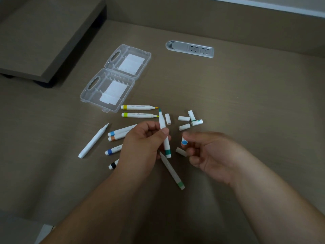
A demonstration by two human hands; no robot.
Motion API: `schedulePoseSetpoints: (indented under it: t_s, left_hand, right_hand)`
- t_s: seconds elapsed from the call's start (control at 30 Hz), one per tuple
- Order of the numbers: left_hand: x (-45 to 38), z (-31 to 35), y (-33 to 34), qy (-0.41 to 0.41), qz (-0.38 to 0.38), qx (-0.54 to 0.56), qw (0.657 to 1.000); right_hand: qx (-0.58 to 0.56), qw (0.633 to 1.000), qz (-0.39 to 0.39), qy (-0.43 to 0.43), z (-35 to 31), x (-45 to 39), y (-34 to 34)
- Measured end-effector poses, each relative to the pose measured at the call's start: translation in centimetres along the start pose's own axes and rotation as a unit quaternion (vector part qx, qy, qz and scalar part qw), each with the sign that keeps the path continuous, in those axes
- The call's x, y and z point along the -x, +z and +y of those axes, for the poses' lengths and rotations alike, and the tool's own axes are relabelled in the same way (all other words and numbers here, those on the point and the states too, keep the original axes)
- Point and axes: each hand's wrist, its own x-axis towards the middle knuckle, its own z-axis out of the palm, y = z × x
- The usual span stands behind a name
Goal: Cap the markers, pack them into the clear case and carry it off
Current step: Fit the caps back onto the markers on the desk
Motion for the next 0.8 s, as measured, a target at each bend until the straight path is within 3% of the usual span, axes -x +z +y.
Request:
schedulePoseSetpoints:
  t_s: [0.07, 0.17, 0.27, 0.43, 0.63, 0.67, 0.7, 0.73, 0.8]
  left_hand:
    - [-0.1, -0.1, 0.0, -0.005, 0.002, -0.001, 1.0]
    - [-0.1, -0.3, -0.1, -0.014, 0.001, 0.0, 1.0]
    - [0.0, -0.6, -0.1, -0.02, 0.002, 0.004, 1.0]
    - [0.1, -0.8, -0.2, -0.022, -0.001, 0.022, 1.0]
    - [0.2, -0.6, -0.5, -0.022, -0.001, 0.028, 0.999]
    - [0.2, -0.6, -0.6, -0.023, -0.001, 0.027, 0.999]
    - [0.1, -0.6, -0.6, -0.022, -0.001, 0.027, 0.999]
    - [0.0, -0.6, -0.7, -0.022, -0.001, 0.024, 0.999]
    - [-0.2, -0.5, -0.7, -0.022, 0.001, 0.013, 1.0]
  right_hand:
    - [0.181, 0.974, 0.079, -0.114, 0.2, -0.6, -0.1]
    - [0.471, 0.831, 0.174, -0.239, 0.5, -1.8, 0.0]
    - [0.627, 0.719, 0.171, -0.246, 0.8, -2.7, 0.4]
    - [0.56, 0.71, 0.215, -0.369, 0.1, -3.3, 0.2]
    - [0.69, 0.625, 0.166, -0.325, -0.5, -5.3, 0.2]
    - [0.676, 0.63, 0.173, -0.34, -0.5, -5.3, 0.1]
    - [0.635, 0.66, 0.181, -0.357, -0.4, -5.2, 0.0]
    - [0.567, 0.713, 0.188, -0.366, -0.4, -4.8, 0.0]
    - [0.354, 0.875, 0.15, -0.292, -0.6, -3.5, 0.1]
